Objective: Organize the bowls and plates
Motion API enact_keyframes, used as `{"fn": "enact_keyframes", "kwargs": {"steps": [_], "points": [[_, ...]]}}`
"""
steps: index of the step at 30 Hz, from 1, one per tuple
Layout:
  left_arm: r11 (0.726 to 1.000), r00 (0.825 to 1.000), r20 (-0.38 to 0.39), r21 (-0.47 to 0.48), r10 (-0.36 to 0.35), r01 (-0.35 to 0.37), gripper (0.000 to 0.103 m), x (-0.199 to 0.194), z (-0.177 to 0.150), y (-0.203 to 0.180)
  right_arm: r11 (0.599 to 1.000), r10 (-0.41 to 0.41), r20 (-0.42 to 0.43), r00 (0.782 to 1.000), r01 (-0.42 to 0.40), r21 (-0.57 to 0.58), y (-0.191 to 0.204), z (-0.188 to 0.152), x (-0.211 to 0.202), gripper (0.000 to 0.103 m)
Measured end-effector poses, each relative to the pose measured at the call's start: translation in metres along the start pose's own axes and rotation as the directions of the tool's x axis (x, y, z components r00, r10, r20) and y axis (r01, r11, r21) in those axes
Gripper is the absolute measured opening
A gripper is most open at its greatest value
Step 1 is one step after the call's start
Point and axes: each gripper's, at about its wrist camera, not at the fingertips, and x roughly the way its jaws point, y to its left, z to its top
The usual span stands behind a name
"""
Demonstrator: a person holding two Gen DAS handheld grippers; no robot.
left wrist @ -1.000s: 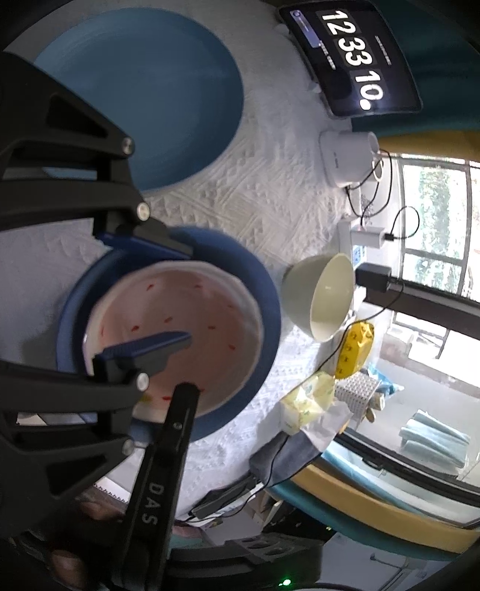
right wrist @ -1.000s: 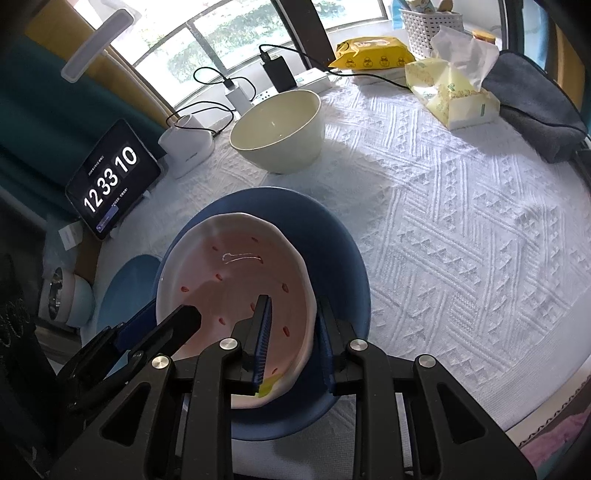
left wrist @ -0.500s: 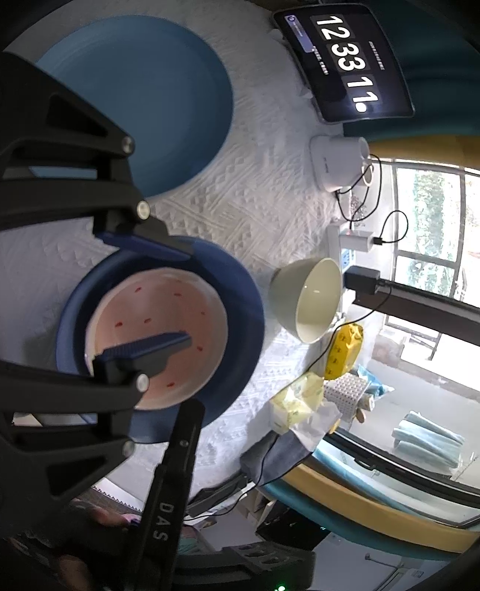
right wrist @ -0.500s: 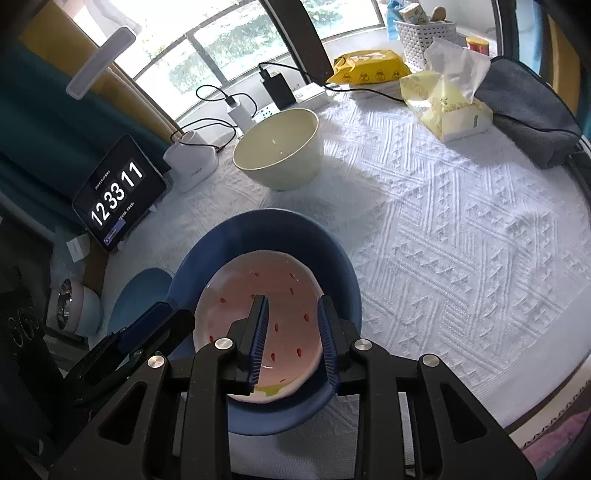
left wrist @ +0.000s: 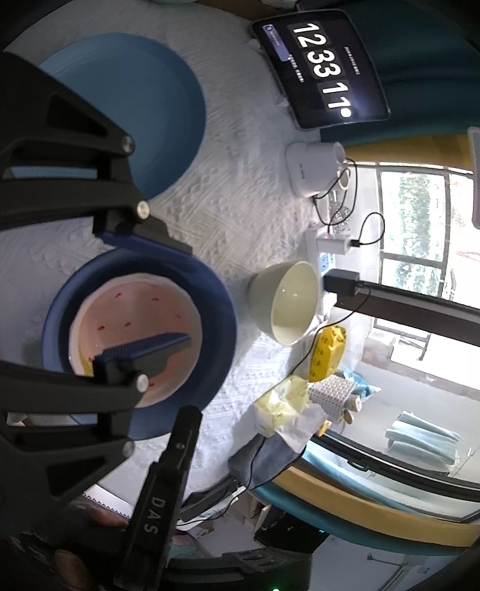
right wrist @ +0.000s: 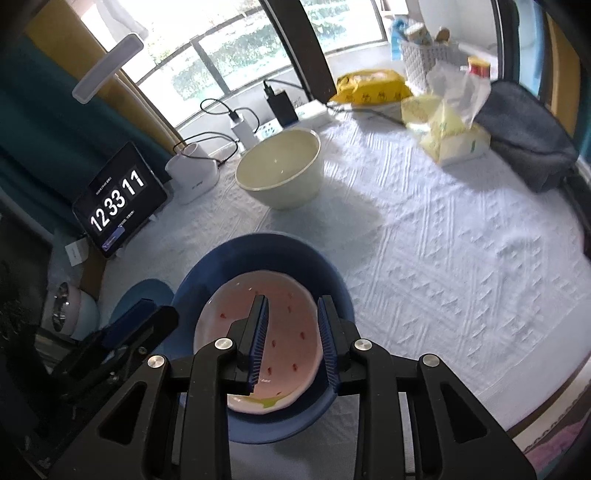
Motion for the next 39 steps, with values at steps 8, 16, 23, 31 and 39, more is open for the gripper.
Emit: {"fn": "enact_keyframes", "kwargs": {"steps": [8, 16, 23, 31, 39], "points": [[1.0, 1.0, 0.018, 0.02, 0.023, -0.023, 0.043, 0.001, 0.011, -0.004, 1.0, 0.008, 0.006, 1.0, -0.008, -0.019, 0.0, 0.008, 0.003, 0.029], [0.999, 0.999, 0.022, 0.031, 0.03, -0.03, 0.043, 0.008, 0.023, -0.006, 1.0, 0.014, 0.022, 1.0, -0.014, -0.028, -0.003, 0.02, 0.003, 0.029], [0.999, 0.999, 0.03, 0.03, 0.04, -0.041, 0.043, 0.015, 0.034, -0.005, 0.999, 0.018, 0.027, 0.999, -0.017, -0.03, -0.007, 0.032, 0.007, 0.029], [0.998, 0.998, 0.038, 0.034, 0.048, -0.05, 0.043, 0.022, 0.046, -0.005, 0.999, 0.019, 0.026, 0.999, -0.018, -0.038, -0.007, 0.044, 0.014, 0.029], [0.997, 0.997, 0.045, 0.038, 0.058, -0.06, 0.043, 0.031, 0.058, -0.004, 0.998, 0.016, 0.032, 0.999, -0.014, -0.056, -0.011, 0.057, 0.021, 0.029]]}}
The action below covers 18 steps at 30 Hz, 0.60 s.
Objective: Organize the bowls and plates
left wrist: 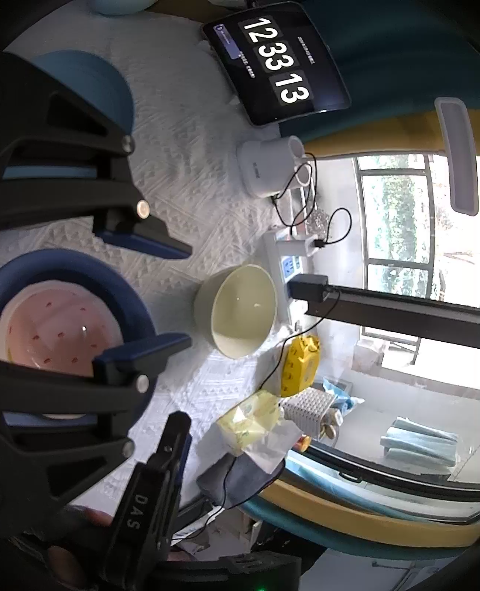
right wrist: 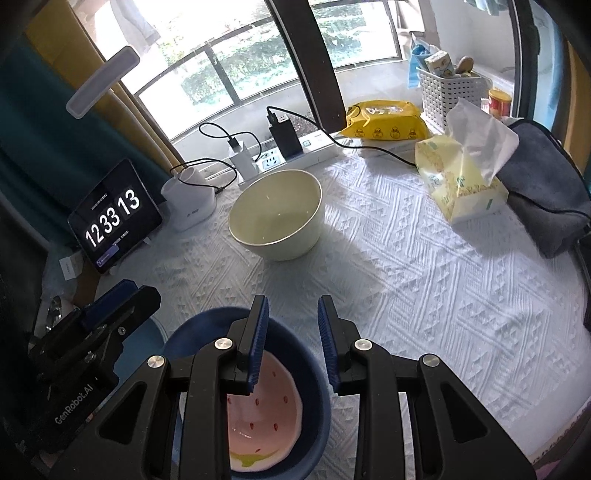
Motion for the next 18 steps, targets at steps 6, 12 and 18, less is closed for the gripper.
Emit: {"fn": "enact_keyframes", "kwargs": {"steps": [6, 12, 18], "points": [[1.0, 1.0, 0.001, -0.001, 0.017, -0.017, 0.043, 0.01, 0.007, 0.002, 1.0, -0.007, 0.008, 1.0, 0.007, 0.002, -0.009, 0.01, 0.004, 0.029], [1.0, 1.0, -0.008, -0.01, 0.029, -0.029, 0.043, 0.023, 0.015, 0.007, 1.0, -0.017, 0.007, 1.0, 0.017, 0.006, -0.017, 0.019, 0.013, 0.029], [0.999, 0.999, -0.022, -0.015, 0.033, -0.033, 0.043, 0.039, 0.021, 0.009, 1.0, -0.022, -0.002, 1.0, 0.022, 0.005, -0.025, 0.028, 0.028, 0.029]]}}
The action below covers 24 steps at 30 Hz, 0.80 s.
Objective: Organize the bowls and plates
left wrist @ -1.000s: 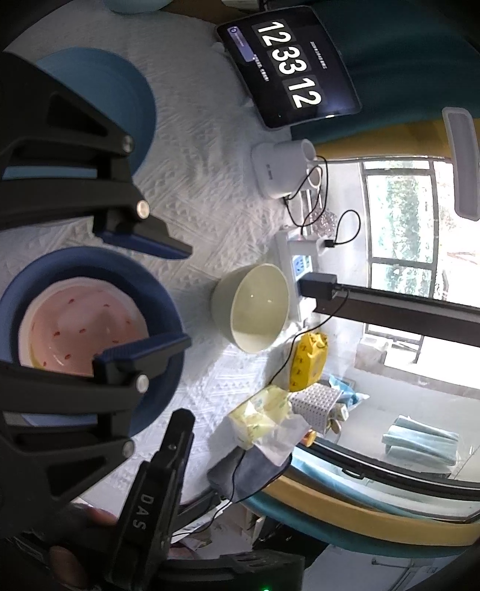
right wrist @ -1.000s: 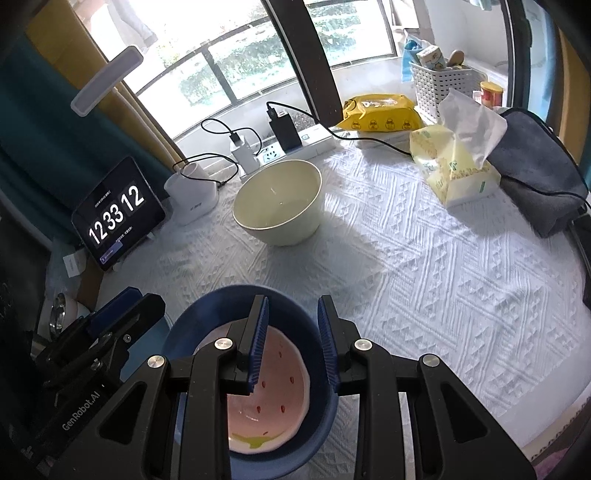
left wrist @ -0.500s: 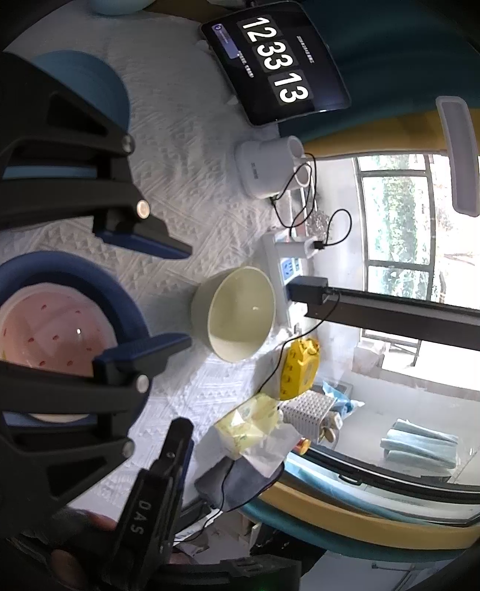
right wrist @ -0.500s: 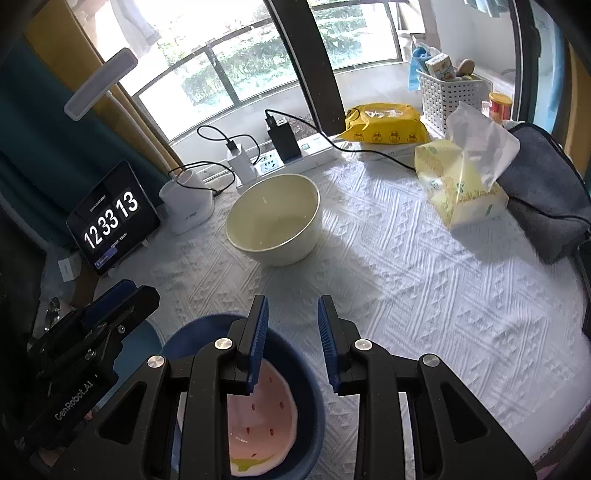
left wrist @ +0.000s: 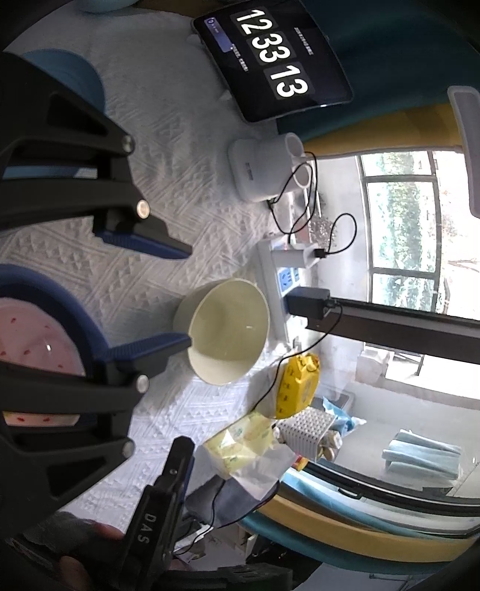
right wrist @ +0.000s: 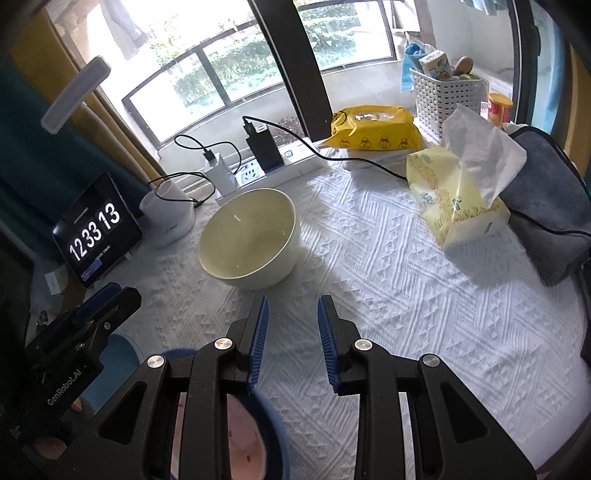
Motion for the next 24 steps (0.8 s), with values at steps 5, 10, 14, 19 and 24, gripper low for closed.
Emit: {"fn": "enact_keyframes", "kwargs": {"steps": [5, 10, 14, 19, 24], "points": [[1.0, 1.0, -0.025, -0.006, -0.008, 0.008, 0.043, 0.018, 0.005, 0.002, 1.0, -0.001, -0.011, 1.0, 0.001, -0.004, -0.005, 0.007, 0.013, 0.029], [1.0, 0.999, -0.037, -0.006, -0.023, 0.023, 0.043, 0.031, 0.009, 0.001, 1.0, 0.003, -0.023, 1.0, -0.003, 0.015, -0.014, 0.015, 0.026, 0.029], [1.0, 0.999, -0.033, 0.0, -0.024, 0.024, 0.043, 0.039, 0.015, 0.001, 0.999, 0.031, -0.013, 0.999, -0.03, 0.024, -0.016, 0.024, 0.03, 0.029], [0.999, 0.998, -0.054, -0.009, -0.04, 0.04, 0.043, 0.049, 0.021, 0.004, 0.998, 0.064, -0.007, 0.998, -0.064, 0.021, -0.012, 0.034, 0.039, 0.029], [0.998, 0.992, -0.114, -0.018, -0.057, 0.055, 0.043, 0.064, 0.027, 0.004, 0.996, 0.092, -0.043, 0.995, -0.091, 0.02, -0.01, 0.043, 0.059, 0.029]]}}
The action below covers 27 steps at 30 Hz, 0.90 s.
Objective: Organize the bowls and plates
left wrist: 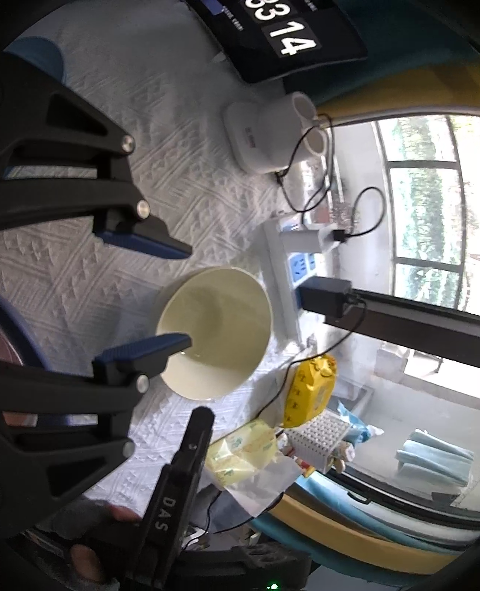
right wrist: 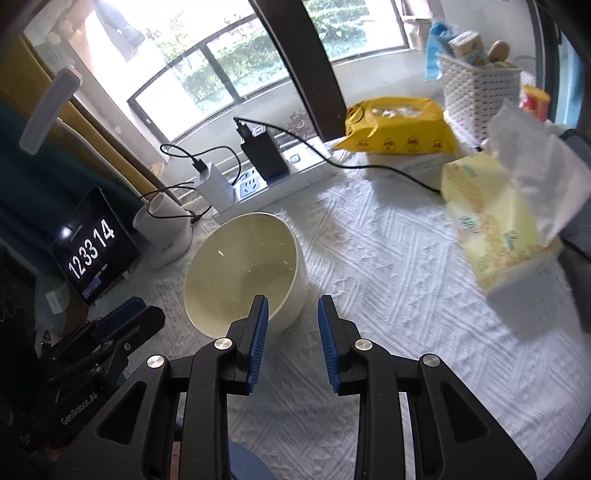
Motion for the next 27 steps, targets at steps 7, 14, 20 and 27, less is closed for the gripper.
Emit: {"fn": "enact_keyframes", "kwargs": {"steps": [7, 14, 20, 27], "points": [[0.998, 0.992, -0.117, -0.05, 0.042, -0.048, 0.043, 0.026, 0.005, 0.007, 0.999, 0.036, -0.064, 0.997, -0.035, 0.01, -0.003, 0.008, 0.029, 0.029], [0.997, 0.987, -0.142, -0.017, 0.071, -0.074, 0.045, 0.038, 0.008, 0.001, 0.997, 0.067, -0.135, 0.989, -0.061, 0.046, -0.01, 0.011, 0.056, 0.029], [0.996, 0.984, -0.151, 0.019, 0.091, -0.089, 0.045, 0.044, 0.011, -0.004, 0.998, 0.053, -0.124, 0.991, -0.049, 0.036, -0.008, 0.013, 0.066, 0.03], [0.99, 0.99, -0.108, 0.118, 0.088, -0.075, 0.041, 0.039, 0.008, -0.022, 0.999, 0.044, -0.11, 0.993, -0.043, 0.016, -0.006, 0.011, 0.064, 0.029]]}}
